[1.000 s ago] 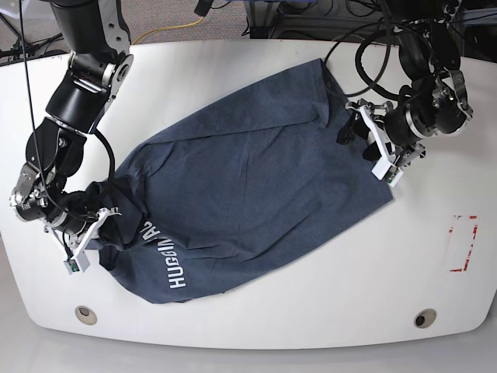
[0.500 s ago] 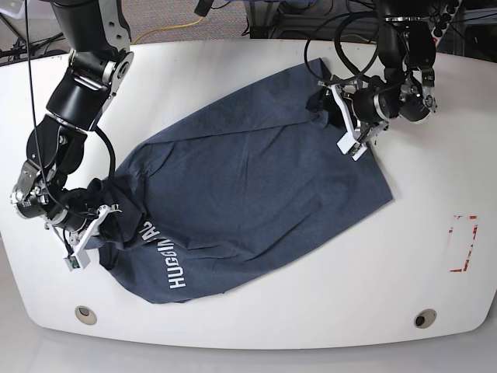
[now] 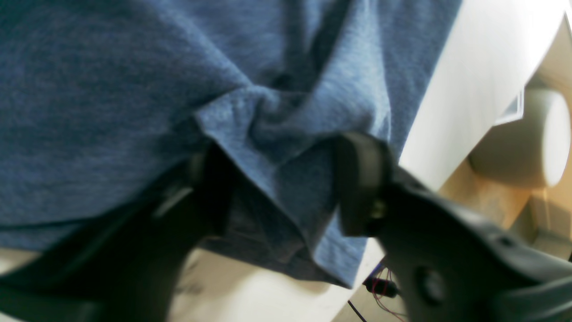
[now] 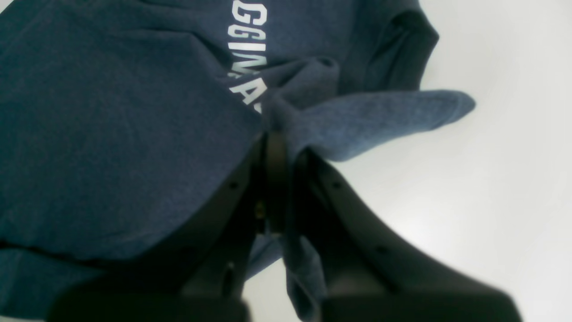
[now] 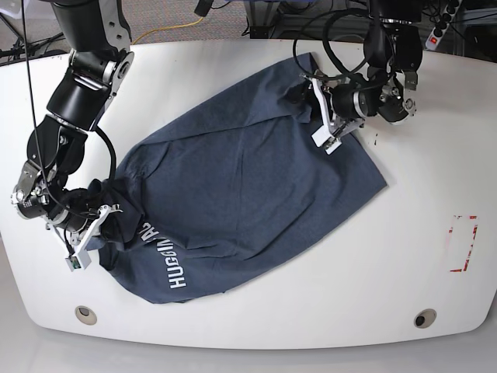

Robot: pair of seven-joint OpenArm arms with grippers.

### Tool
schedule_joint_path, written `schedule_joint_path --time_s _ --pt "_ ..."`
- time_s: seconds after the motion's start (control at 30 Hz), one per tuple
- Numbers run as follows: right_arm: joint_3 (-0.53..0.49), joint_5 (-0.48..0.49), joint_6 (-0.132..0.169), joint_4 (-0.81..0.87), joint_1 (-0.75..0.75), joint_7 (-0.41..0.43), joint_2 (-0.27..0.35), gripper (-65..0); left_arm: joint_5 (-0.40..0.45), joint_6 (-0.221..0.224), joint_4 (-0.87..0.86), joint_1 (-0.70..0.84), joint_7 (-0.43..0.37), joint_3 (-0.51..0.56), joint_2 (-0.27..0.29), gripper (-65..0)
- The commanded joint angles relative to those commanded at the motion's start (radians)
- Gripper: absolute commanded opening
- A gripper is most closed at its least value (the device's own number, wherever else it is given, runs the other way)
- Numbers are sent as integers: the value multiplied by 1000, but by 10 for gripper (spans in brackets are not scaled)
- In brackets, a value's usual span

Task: Fold the T-shirt properly
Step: 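Move the left gripper along the folded edge and regrasp it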

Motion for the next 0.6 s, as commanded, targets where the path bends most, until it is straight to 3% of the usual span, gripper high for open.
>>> schedule_joint_path --time_s 0.2,0.3,0.4,0.6 --pt "2 0 0 0 0 0 0 -650 5 0 3 3 -12 -6 0 -572" --pt "2 0 0 0 0 0 0 -650 66 0 11 5 -57 -38 -2 -614" --pt "2 0 0 2 0 0 0 -650 158 0 8 -5 -78 -86 -3 -619" --pt "2 2 0 6 0 -2 0 -650 249 -3 -5 -107 -78 -130 -31 -619"
